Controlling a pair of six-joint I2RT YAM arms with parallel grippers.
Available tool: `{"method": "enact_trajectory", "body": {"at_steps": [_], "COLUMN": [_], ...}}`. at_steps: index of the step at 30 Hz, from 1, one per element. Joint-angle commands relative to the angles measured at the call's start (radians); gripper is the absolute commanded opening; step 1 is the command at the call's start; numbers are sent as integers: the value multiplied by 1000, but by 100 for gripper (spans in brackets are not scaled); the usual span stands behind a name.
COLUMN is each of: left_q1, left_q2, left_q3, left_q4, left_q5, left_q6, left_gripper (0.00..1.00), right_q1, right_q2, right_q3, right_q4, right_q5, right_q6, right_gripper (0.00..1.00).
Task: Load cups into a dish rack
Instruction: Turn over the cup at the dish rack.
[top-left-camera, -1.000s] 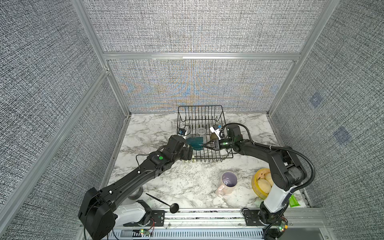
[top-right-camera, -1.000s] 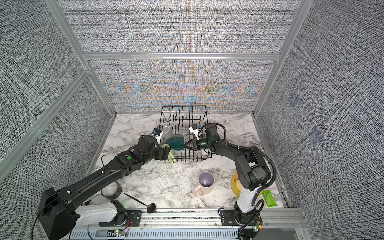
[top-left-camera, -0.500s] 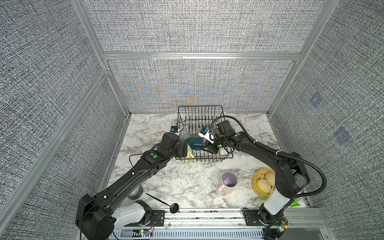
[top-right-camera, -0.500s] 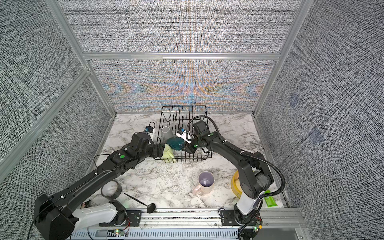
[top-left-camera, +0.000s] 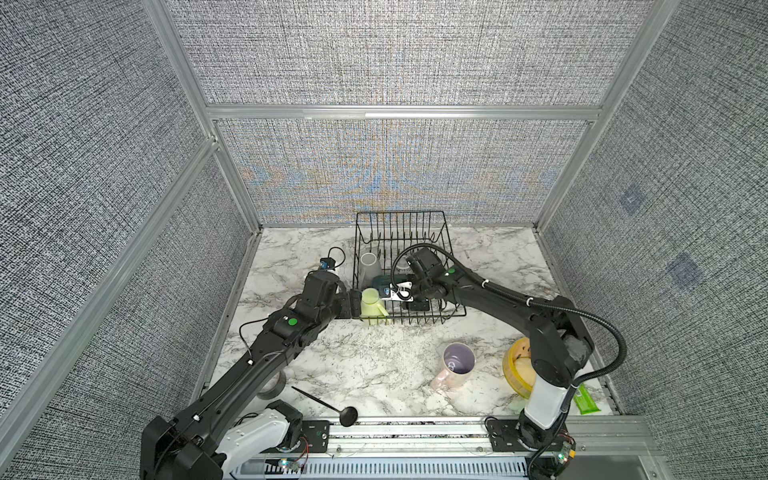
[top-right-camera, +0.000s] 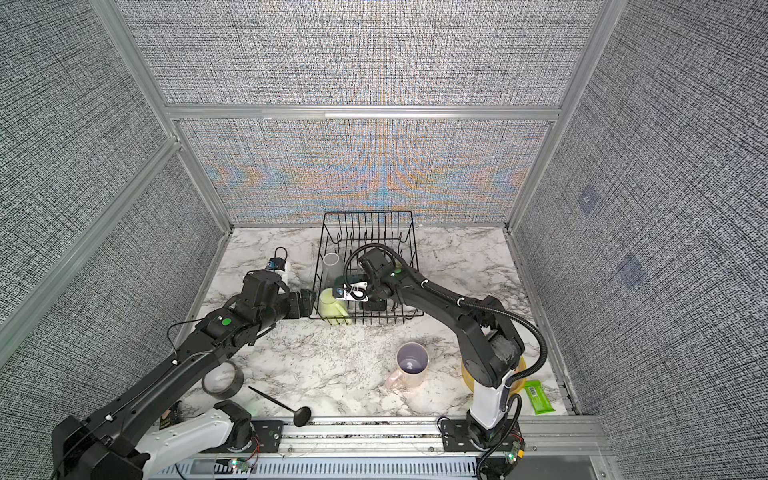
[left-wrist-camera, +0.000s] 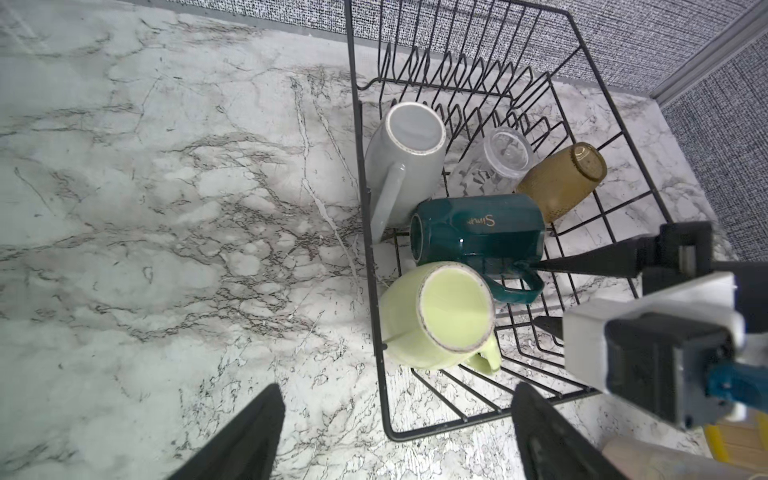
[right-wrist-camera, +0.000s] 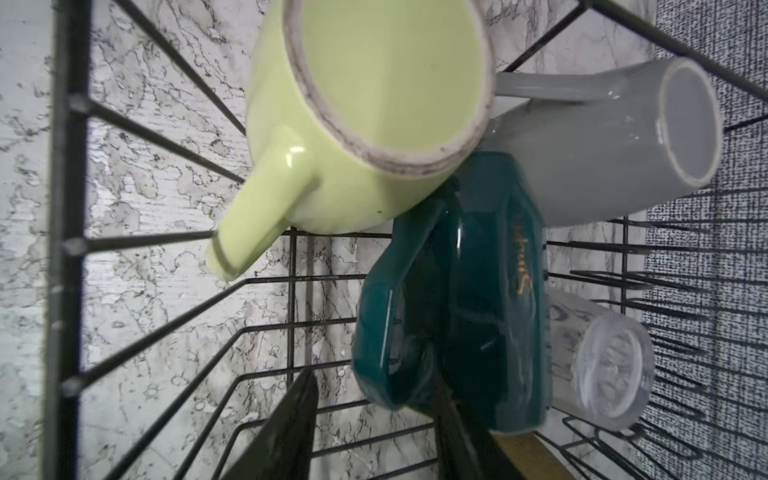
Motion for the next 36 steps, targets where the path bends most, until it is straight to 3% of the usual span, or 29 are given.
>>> {"method": "enact_trajectory", "body": {"at_steps": [1, 10, 16, 21, 30, 36], "left_q1": [25, 54, 62, 62, 64, 64], "left_q2": [-9, -24, -20, -26, -21, -24], "left_q3": [-3, -13, -16, -23, -23, -15], "left_q4": [-20, -19, -8, 5, 26, 49], "left_q5": [55, 94, 112, 116, 140, 177], "left_q6": [-23, -24, -27, -31, -32, -19], "left_gripper": [86, 86, 86, 86, 86, 86], "right_q1": [12, 54, 72, 73, 68, 10], "right_q2": [8, 18, -13, -50, -117, -225], "right_q3": [0, -108, -209, -237, -267, -307], "right_q4": [30, 271, 459, 491, 523, 529], "right_q5": [40, 213, 333, 341, 350, 225], "right_q6": [-53, -75, -112, -110, -61, 108], "right_gripper": [45, 34, 16, 1, 0, 0]}}
